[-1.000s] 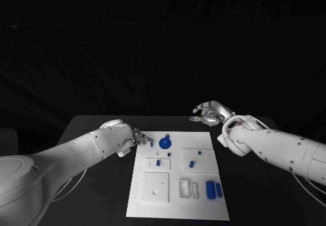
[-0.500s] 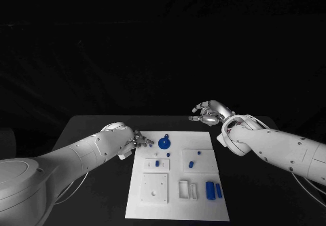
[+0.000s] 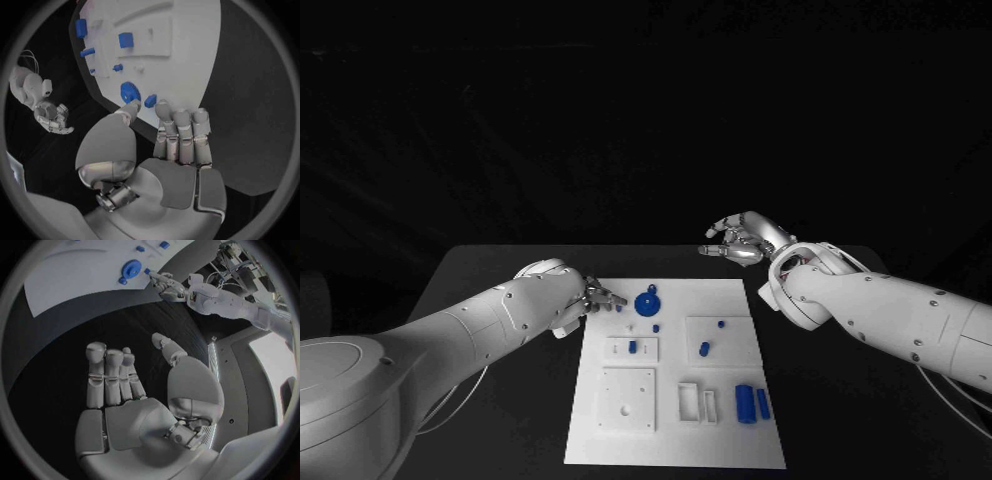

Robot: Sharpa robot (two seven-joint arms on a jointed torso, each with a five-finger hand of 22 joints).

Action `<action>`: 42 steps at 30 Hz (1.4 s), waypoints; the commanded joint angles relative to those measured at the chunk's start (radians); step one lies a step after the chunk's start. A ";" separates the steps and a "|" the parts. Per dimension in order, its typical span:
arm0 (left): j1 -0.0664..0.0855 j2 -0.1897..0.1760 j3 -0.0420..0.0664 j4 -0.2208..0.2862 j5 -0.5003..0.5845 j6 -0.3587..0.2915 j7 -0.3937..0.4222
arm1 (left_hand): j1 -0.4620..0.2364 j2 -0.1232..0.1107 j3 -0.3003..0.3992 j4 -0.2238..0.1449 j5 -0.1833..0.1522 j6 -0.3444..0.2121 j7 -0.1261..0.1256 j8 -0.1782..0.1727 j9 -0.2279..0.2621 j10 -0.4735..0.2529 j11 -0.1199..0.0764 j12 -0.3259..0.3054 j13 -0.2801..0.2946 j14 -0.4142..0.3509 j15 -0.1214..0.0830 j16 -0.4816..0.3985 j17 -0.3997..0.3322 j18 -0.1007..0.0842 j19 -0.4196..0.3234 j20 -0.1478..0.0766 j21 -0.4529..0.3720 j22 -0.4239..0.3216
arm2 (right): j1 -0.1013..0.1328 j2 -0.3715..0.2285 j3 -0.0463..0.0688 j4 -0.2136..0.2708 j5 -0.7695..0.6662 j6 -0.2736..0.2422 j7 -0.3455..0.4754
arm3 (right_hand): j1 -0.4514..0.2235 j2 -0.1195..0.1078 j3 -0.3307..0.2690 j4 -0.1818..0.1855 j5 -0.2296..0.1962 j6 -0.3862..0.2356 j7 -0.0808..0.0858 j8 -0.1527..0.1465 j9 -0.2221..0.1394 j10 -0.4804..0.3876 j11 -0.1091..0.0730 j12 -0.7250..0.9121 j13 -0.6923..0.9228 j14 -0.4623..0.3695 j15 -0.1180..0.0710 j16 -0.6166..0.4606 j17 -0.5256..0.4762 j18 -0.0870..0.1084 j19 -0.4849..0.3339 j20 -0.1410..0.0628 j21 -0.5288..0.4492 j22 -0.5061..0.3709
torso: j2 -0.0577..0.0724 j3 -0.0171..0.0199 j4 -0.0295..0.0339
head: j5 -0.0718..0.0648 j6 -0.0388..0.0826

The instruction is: Assemble the parts on the task board

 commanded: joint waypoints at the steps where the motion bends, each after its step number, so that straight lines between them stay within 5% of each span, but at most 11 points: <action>1: 0.001 0.007 0.001 -0.005 0.012 0.012 0.015 | 0.005 0.010 -0.007 0.002 0.002 -0.002 0.002 -0.006 -0.001 -0.007 0.003 0.006 0.000 -0.003 -0.003 0.004 -0.001 -0.020 -0.006 -0.129 -0.007 0.003 | 0.000 0.002 0.001 0.001 -0.006 0.006 0.008 | 0.001 0.006 -0.001 0.000 0.004 -0.001 0.009 0.000 -0.001 -0.005 0.003 0.006 -0.001 0.005 -0.004 -0.002 -0.001 0.101 0.001 -0.005 -0.005 0.001 | 0.000 -0.0002 -0.0002 | -0.003 0.002; 16: 0.000 0.018 0.000 -0.030 0.024 0.026 0.024 | 0.059 0.054 -0.056 -0.003 0.003 -0.001 0.003 -0.009 -0.005 -0.007 0.004 0.009 -0.004 -0.005 -0.002 0.006 -0.004 -0.022 -0.009 -0.130 -0.011 0.008 | 0.003 0.004 0.001 0.003 -0.008 0.006 0.006 | 0.002 0.007 0.000 0.000 0.003 -0.001 0.008 0.000 -0.001 -0.005 0.003 0.007 -0.002 0.005 -0.004 -0.002 -0.001 0.101 0.001 -0.005 -0.005 0.002 | 0.002 -0.0006 -0.0002 | -0.009 0.000; 32: 0.001 0.025 0.001 -0.042 0.036 0.035 0.032 | 0.091 0.069 -0.091 0.009 -0.001 -0.003 0.004 -0.015 -0.011 -0.006 0.005 0.010 -0.008 -0.005 -0.002 0.007 -0.006 -0.023 -0.008 -0.131 -0.016 0.010 | 0.008 0.003 0.001 0.004 -0.011 0.006 0.005 | 0.003 0.007 0.000 -0.001 0.003 -0.001 0.008 0.000 -0.001 -0.005 0.003 0.008 -0.003 0.005 -0.005 -0.002 -0.001 0.101 0.002 -0.005 -0.005 0.002 | 0.001 -0.0010 0.0005 | -0.018 -0.008; 42: 0.000 0.032 -0.001 -0.061 0.037 0.042 0.039 | 0.150 0.109 -0.119 0.006 0.000 -0.004 0.006 -0.020 -0.017 -0.006 0.006 0.011 -0.011 -0.006 -0.001 0.009 -0.008 -0.025 -0.008 -0.131 -0.019 0.013 | 0.009 0.005 0.001 0.004 -0.012 0.006 0.005 | 0.004 0.007 0.001 -0.001 0.003 -0.001 0.008 0.000 -0.002 -0.005 0.002 0.008 -0.003 0.006 -0.005 -0.002 -0.001 0.101 0.002 -0.005 -0.005 0.002 | 0.001 0.0005 -0.0002 | -0.017 -0.011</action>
